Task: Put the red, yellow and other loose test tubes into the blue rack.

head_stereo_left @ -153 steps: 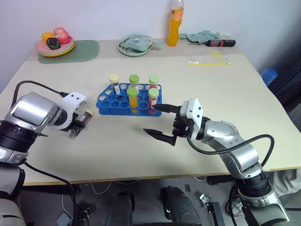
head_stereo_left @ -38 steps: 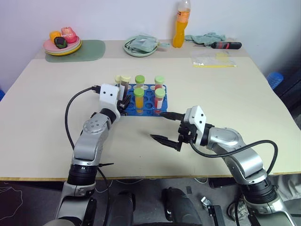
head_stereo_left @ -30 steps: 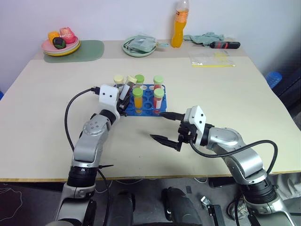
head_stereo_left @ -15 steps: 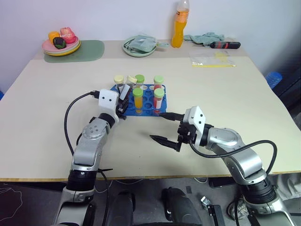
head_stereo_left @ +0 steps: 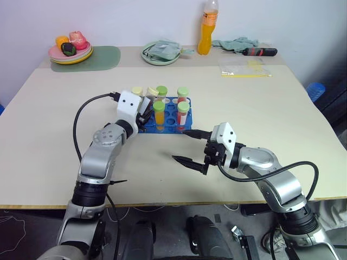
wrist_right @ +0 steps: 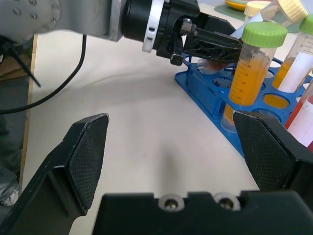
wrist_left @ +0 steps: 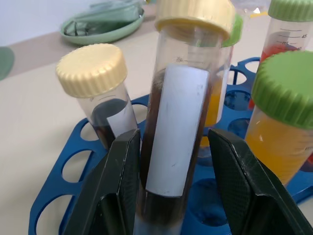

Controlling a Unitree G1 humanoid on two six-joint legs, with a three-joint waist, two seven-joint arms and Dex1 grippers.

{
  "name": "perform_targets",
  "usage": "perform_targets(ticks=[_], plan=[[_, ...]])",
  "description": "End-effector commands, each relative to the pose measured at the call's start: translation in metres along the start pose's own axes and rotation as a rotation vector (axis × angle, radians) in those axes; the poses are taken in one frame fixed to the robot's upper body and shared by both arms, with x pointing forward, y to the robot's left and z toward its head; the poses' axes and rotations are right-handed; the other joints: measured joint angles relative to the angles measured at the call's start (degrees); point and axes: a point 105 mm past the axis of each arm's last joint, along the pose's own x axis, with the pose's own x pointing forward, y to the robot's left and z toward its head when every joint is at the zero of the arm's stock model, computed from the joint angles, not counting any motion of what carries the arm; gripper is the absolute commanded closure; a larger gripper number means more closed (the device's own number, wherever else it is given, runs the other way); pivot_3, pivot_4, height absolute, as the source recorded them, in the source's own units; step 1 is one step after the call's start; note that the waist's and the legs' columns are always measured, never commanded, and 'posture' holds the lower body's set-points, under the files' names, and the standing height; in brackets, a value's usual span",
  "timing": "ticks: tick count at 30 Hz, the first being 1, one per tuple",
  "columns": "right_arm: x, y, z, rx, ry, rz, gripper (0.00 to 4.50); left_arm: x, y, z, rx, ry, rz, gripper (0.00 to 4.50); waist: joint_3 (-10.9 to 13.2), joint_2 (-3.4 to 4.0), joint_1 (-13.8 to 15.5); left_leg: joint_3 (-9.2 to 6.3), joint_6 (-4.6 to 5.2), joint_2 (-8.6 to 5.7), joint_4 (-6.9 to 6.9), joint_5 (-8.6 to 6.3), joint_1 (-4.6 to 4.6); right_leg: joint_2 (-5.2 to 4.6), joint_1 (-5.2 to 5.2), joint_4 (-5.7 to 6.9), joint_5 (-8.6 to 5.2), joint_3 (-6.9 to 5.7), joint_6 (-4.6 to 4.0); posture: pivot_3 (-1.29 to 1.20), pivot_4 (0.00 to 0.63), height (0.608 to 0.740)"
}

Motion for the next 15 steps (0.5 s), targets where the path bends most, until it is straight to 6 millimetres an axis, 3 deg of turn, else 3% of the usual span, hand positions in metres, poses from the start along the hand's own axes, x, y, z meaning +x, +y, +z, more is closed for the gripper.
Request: perform_targets(ticks=[1, 15], plan=[[0.0014, 0.0035, 0.0116, -0.034, -0.037, 0.010, 0.00, -0.0023, -0.0004, 0.0212, 0.034, -0.006, 0.001, 2.27, 0.00, 0.00, -0.08, 0.00, 0.00, 0.00, 0.00, 0.00, 0.00, 0.00, 0.00, 0.00, 0.00, 0.00, 0.00, 0.00, 0.150, 0.740], [0.0026, 0.0052, 0.0116, -0.028, -0.042, 0.005, 0.00, 0.0023, -0.0014, 0.0218, -0.048, 0.094, -0.020, 2.27, 0.00, 0.00, -0.04, 0.00, 0.00, 0.00, -0.01, 0.00, 0.00, -0.01, -0.01, 0.00, 0.00, 0.00, 0.00, 0.00, 0.150, 0.740]])
